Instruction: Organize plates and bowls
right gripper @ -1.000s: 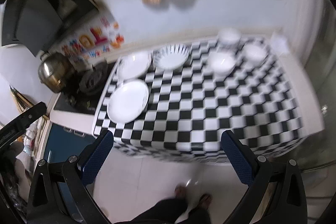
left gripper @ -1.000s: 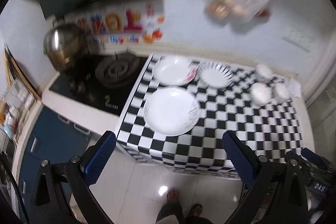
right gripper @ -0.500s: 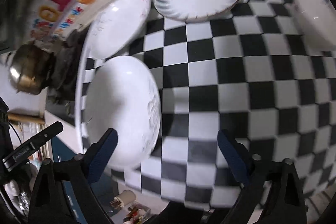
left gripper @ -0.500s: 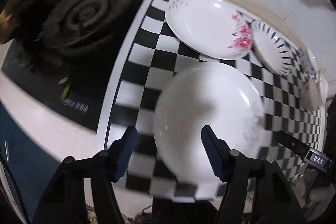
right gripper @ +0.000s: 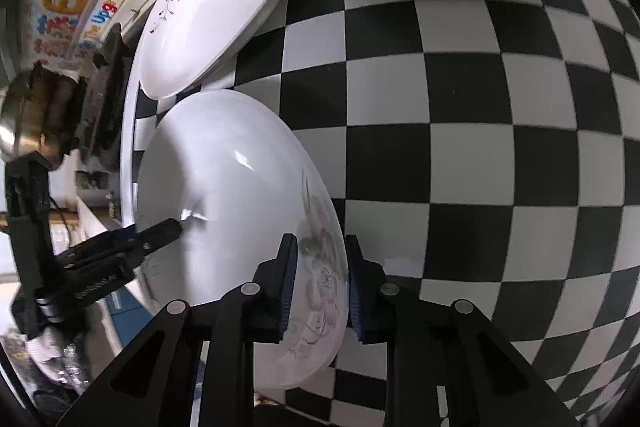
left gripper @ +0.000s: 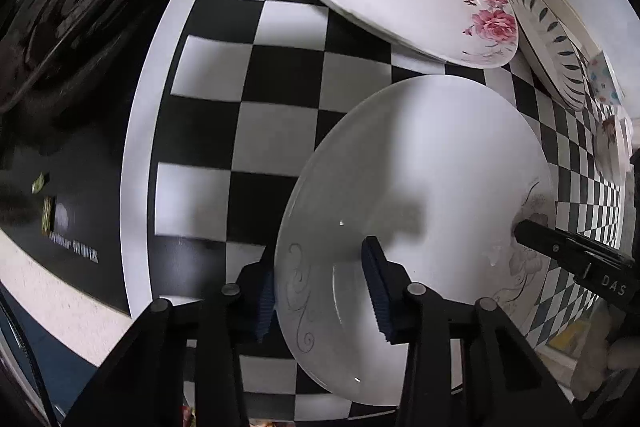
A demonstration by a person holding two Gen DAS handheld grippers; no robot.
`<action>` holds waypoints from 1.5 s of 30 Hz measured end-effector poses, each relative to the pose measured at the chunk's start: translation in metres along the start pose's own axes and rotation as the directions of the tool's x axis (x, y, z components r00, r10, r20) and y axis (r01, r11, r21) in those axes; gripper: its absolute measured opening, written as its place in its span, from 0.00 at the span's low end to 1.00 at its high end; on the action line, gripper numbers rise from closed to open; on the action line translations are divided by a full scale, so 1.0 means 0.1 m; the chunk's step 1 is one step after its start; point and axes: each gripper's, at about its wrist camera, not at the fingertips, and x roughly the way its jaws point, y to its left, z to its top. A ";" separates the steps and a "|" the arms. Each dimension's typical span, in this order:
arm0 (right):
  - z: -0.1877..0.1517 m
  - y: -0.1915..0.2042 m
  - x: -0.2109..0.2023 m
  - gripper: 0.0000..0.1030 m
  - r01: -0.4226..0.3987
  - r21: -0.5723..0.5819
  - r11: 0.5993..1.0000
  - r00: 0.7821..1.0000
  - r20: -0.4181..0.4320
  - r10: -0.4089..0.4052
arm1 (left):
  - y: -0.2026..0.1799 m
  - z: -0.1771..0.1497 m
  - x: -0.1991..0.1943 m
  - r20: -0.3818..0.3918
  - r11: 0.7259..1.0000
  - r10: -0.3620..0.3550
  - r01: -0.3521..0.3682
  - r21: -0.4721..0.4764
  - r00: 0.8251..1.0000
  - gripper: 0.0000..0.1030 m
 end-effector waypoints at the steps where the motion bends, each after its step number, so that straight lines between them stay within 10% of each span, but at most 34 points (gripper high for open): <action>1: 0.00 0.00 0.00 0.20 0.010 -0.004 1.000 1.000 0.000 -0.010 | -0.03 -0.03 -0.04 0.003 1.000 -0.004 0.004 -0.003 1.000 0.36; 11: -0.25 -0.60 -0.57 0.20 -0.001 0.004 1.000 0.999 0.043 0.001 | -0.96 -0.25 -0.35 0.031 0.996 -0.014 0.011 0.091 0.999 0.36; 21: -0.51 -2.03 -1.18 0.20 0.048 0.104 0.993 0.996 0.076 -0.056 | -2.25 -0.27 0.25 -0.042 0.978 0.000 0.009 0.209 0.999 0.36; 30: -0.47 -2.60 -1.27 0.21 0.030 0.115 0.993 0.999 0.005 -0.031 | -2.36 -0.23 0.08 -0.040 0.985 0.006 0.001 0.174 0.999 0.36; 36: -0.25 -2.06 -1.97 0.33 0.127 0.073 0.989 0.985 0.106 -0.134 | -1.64 0.00 -0.87 0.182 1.000 -0.024 0.027 -0.015 0.983 0.40; 39: 0.12 -1.51 -2.22 0.64 0.037 -0.036 0.999 0.985 0.170 -0.031 | -1.04 0.27 -1.04 0.242 0.992 -0.030 0.058 -0.112 0.970 0.48; 45: 1.53 -0.18 -1.56 0.67 -0.098 -0.284 0.954 0.978 0.149 0.145 | -0.18 0.90 -0.66 0.219 0.957 -0.070 0.128 -0.260 0.973 0.48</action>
